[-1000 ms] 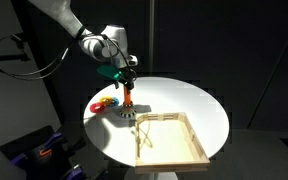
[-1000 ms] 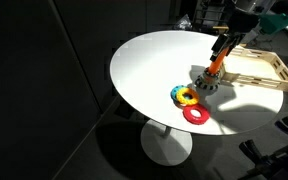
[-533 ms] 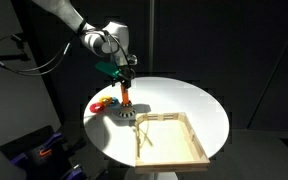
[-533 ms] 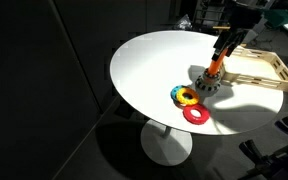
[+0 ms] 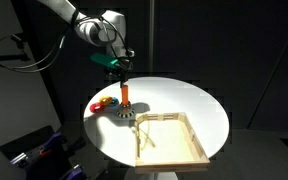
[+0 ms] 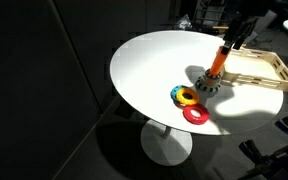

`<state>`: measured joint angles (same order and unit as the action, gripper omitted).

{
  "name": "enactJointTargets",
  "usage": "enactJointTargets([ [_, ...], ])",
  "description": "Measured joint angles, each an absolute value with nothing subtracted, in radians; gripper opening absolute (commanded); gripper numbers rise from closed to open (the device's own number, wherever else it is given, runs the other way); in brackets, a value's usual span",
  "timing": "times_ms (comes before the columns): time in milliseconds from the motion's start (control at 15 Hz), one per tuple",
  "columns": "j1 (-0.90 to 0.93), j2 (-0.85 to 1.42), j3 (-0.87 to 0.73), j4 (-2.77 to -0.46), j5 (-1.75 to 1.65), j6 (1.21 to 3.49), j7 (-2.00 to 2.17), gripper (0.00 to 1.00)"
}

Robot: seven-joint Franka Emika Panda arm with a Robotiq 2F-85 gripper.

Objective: Put the striped ring through the pole

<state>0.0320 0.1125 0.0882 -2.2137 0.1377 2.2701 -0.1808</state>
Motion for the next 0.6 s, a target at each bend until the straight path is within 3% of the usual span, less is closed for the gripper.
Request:
enactJointTargets([
  [600,0.041,0.037,0.088,-2.229,0.084,2.213,-0.154,1.00],
])
